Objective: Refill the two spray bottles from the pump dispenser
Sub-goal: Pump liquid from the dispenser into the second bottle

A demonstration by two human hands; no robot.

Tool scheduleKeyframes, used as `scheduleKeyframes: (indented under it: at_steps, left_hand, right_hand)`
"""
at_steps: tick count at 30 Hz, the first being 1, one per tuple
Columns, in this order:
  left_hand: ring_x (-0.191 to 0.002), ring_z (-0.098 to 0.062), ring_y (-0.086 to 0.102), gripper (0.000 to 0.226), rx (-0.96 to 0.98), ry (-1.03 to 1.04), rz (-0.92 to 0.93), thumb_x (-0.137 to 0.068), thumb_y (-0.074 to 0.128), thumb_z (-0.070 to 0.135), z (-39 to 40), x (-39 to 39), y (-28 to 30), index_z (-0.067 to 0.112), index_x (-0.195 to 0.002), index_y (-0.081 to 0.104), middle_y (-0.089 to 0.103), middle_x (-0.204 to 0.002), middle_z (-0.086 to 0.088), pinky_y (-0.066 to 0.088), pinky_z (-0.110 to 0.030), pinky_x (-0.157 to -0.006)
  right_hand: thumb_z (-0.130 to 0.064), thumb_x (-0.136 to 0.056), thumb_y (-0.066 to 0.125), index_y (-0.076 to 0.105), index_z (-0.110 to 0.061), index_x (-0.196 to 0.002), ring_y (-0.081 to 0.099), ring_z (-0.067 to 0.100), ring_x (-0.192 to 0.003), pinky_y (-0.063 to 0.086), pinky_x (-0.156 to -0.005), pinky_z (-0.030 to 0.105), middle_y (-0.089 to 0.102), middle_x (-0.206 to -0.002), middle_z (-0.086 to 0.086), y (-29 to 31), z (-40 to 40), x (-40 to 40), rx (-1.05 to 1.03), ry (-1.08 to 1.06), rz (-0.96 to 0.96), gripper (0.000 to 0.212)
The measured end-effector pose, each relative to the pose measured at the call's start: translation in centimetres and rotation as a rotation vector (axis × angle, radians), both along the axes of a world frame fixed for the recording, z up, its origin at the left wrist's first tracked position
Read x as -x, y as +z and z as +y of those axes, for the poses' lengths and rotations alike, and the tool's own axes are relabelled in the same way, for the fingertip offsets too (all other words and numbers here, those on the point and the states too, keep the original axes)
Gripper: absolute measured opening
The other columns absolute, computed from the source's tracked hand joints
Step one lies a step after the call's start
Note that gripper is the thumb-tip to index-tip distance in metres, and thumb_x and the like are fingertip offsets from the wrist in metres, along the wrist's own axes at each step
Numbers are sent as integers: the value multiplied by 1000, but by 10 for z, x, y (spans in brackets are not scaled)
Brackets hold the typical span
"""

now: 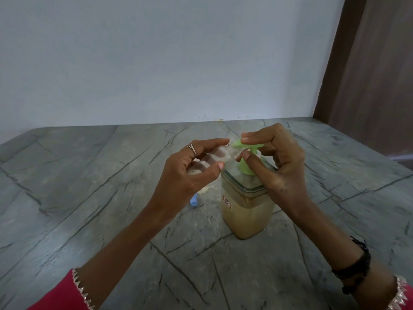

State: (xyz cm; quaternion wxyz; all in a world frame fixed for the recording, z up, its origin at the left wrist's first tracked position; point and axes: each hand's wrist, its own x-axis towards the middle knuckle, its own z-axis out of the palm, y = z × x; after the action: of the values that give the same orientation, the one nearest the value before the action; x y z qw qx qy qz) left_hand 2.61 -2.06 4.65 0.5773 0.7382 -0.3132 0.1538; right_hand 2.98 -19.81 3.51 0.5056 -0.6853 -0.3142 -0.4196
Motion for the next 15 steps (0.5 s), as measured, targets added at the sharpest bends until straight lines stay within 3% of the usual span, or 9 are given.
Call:
scheduleKeyframes:
  at_steps: [4,9,15]
  left_hand:
    - [-91,-10,63,38,31,7,-4,-73,57,37,-2,0,-1,34,-111,59,68,-97,16,56,-26,-78]
    - [-88,-6,64,37,62,22,-19,-71,60,38,-3,0,0,28,-106,56,66,-92,23,55,-23,-74]
    - [-92,-5,63,32,61,8,-38,-71,60,37,-3,0,0,29,-102,58,66,-95,23,52,-17,-75]
  right_hand:
    - [-9,-85,60,58,-12,-104,67,19,-89,55,-74,25,60,-105,2,-3,-1,0,25,12,0,19]
    - [-9,-84,61,55,-9,-109,61,10,-101,52,-79,20,57,-109,-2,-3,-2,1,60,9,-8,25]
    - [-9,-83,64,55,-16,-110,64,13,-96,57,-72,29,57,-109,-2,-4,-3,2,54,37,9,28]
